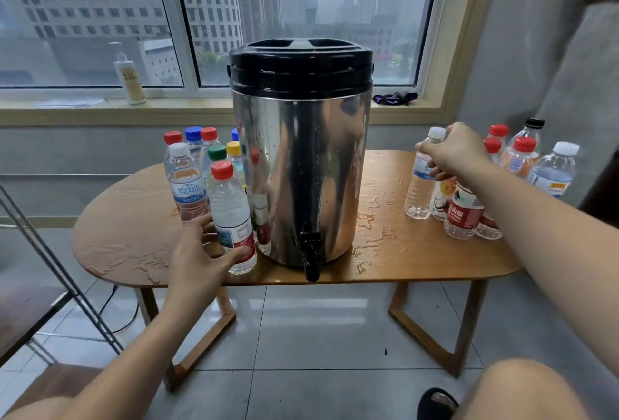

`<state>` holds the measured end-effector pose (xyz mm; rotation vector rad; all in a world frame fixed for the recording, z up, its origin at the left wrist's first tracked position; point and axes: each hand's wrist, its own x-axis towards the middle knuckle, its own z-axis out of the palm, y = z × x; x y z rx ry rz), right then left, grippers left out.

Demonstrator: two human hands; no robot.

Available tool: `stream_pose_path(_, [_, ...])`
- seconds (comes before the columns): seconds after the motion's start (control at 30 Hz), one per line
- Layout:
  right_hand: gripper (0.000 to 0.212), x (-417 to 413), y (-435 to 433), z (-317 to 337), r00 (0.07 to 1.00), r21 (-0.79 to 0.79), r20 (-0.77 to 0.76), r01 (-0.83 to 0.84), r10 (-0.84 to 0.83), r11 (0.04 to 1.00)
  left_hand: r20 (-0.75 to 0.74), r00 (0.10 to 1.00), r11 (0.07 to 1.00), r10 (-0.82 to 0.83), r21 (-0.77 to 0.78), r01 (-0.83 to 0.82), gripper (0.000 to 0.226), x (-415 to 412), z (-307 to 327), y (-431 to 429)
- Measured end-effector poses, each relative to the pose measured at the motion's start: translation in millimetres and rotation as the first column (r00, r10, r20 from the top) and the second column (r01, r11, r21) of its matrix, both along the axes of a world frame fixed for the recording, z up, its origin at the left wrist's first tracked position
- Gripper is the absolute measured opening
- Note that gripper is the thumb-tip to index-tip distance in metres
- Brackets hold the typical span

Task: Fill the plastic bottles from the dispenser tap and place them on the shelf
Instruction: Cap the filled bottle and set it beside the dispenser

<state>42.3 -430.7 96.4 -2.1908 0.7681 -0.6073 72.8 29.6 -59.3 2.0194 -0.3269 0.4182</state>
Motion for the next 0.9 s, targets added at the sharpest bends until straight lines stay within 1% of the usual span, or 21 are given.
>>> stream_pose_path(0.1, [0.044, 2, -2, -1, 0.999, 0.001, -0.042, -0.008, 0.008, 1.000, -0.006, 1.000, 1.000, 0.024, 0.015, -0.024, 0.085, 6, -1, -1])
stream_pose_path(0.33, [0.035, 2, -4, -5, 0.995, -0.072, -0.096, 0.007, -0.014, 0.997, 0.004, 0.999, 0.999, 0.032, 0.017, -0.032, 0.082, 19, -3, -3])
stream_pose_path(0.4, [0.036, 2, -5, -7, 0.994, -0.100, -0.108, 0.007, -0.017, 0.995, 0.000, 0.999, 0.998, 0.048, 0.036, -0.048, 0.083, 23, -4, -3])
stream_pose_path(0.47, [0.042, 3, -5, -9, 0.992, -0.146, -0.119, 0.016, -0.034, 0.989, 0.007, 0.997, 0.995, 0.078, 0.064, -0.078, 0.082, 29, -4, -3])
stream_pose_path(0.6, [0.056, 3, -5, -13, 0.992, -0.292, -0.113, 0.019, -0.054, 0.956, 0.008, 0.990, 0.985, 0.141, 0.101, -0.141, 0.076, 42, -5, -2])
stream_pose_path(0.77, [0.057, 0, -2, -24, 0.998, -0.478, -0.067, -0.027, -0.006, 0.878, 0.053, 0.986, 0.972, 0.156, 0.168, -0.163, 0.072, 52, -9, 1])
stream_pose_path(0.9, [0.055, -5, 2, -32, 0.998, -0.525, -0.044, -0.054, 0.036, 0.850, 0.070, 0.985, 0.967, 0.155, 0.195, -0.166, 0.072, 58, -9, 2])
